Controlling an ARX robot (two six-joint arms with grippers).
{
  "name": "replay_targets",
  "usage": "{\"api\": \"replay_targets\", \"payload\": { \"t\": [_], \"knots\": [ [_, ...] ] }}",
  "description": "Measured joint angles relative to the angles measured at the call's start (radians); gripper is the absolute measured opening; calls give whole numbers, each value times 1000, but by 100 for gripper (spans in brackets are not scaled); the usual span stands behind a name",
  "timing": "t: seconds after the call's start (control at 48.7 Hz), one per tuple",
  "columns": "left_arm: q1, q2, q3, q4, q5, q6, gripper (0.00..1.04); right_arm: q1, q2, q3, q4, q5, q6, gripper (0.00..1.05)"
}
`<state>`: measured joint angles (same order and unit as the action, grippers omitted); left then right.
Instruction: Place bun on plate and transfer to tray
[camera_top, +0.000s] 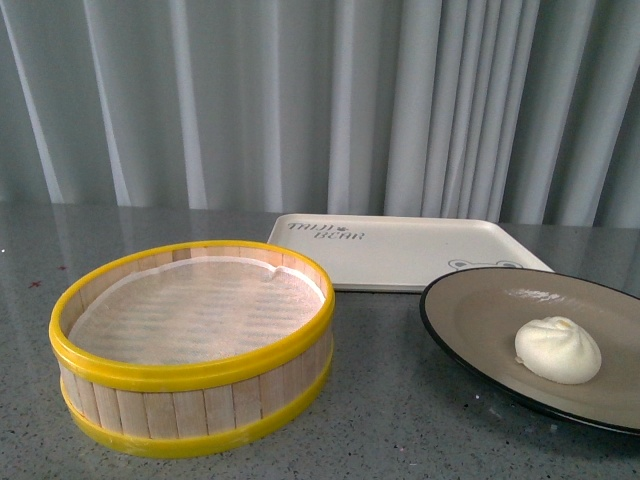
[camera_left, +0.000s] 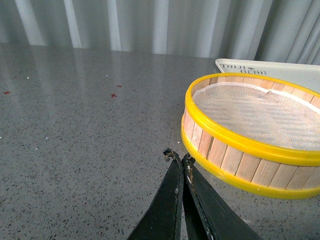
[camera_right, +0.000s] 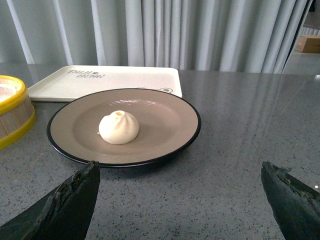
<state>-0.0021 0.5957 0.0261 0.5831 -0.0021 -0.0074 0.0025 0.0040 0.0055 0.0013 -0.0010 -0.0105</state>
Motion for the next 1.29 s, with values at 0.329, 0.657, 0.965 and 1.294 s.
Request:
{"api": "replay_targets", "payload": {
  "t": [0.329, 0.657, 0.965, 1.294],
  "knots": [
    [0, -206, -1, -192, 0, 0, 4, 0, 0, 0, 0, 0, 0, 96],
    [0, -344, -1, -328, 0, 0, 4, 0, 0, 0, 0, 0, 0, 96],
    [0, -417, -1, -401, 0, 0, 4, 0, 0, 0, 0, 0, 0, 96],
    [0, -591, 0, -581, 2, 1, 4, 0, 0, 0, 0, 0, 0, 96]
  ]
}}
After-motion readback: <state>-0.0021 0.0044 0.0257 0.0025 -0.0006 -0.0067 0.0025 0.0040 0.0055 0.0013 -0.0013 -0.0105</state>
